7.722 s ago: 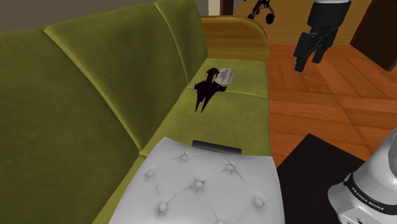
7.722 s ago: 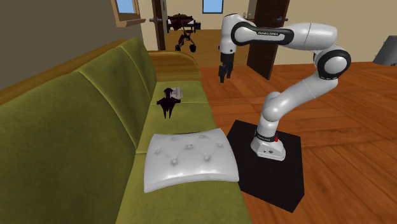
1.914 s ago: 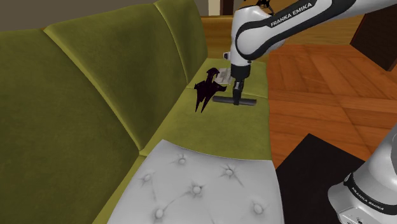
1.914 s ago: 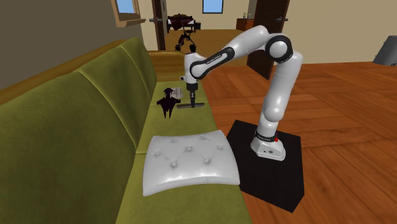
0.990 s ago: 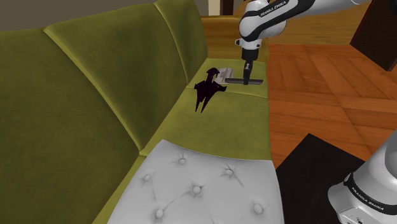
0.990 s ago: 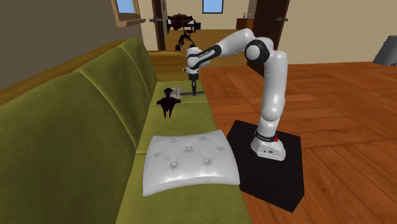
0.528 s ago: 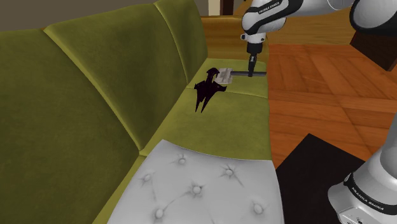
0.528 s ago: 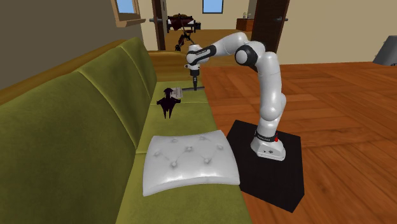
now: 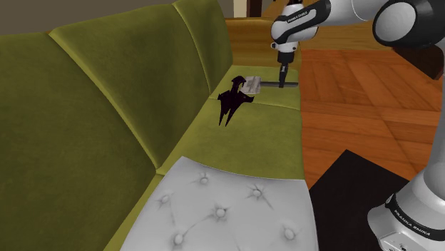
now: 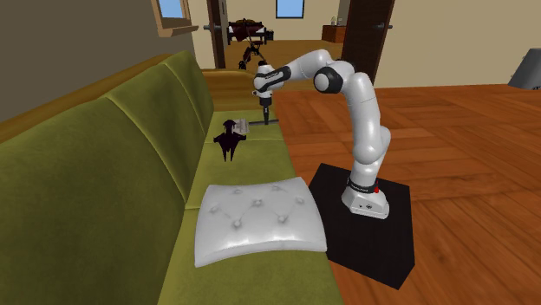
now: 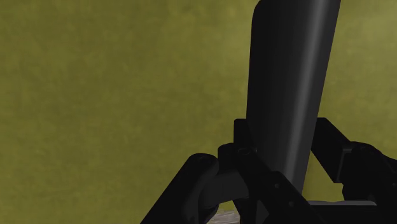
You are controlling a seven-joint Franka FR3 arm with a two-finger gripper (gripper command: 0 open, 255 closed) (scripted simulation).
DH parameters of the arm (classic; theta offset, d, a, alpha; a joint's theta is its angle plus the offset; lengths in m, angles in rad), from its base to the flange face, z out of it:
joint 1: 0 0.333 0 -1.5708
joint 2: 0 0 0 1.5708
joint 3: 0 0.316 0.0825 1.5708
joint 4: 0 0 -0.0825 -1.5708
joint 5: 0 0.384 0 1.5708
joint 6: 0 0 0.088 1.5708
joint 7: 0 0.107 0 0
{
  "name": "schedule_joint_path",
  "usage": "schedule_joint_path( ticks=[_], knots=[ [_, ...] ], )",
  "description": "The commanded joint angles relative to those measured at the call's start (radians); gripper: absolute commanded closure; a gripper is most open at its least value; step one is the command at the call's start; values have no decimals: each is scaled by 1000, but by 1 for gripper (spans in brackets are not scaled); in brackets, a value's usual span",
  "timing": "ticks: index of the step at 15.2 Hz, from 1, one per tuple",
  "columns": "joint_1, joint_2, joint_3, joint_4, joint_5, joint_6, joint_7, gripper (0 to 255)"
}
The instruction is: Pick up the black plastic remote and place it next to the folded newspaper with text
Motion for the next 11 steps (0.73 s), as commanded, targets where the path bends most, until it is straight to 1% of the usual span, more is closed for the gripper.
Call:
schedule_joint_path(
  ticks=[1,9,11],
  knots=[
    [-2,12,1,-9,2,21,-3,255],
    [-3,52,5,-57,12,109,-11,255],
    [-3,52,5,-57,12,109,-11,255]
  ],
)
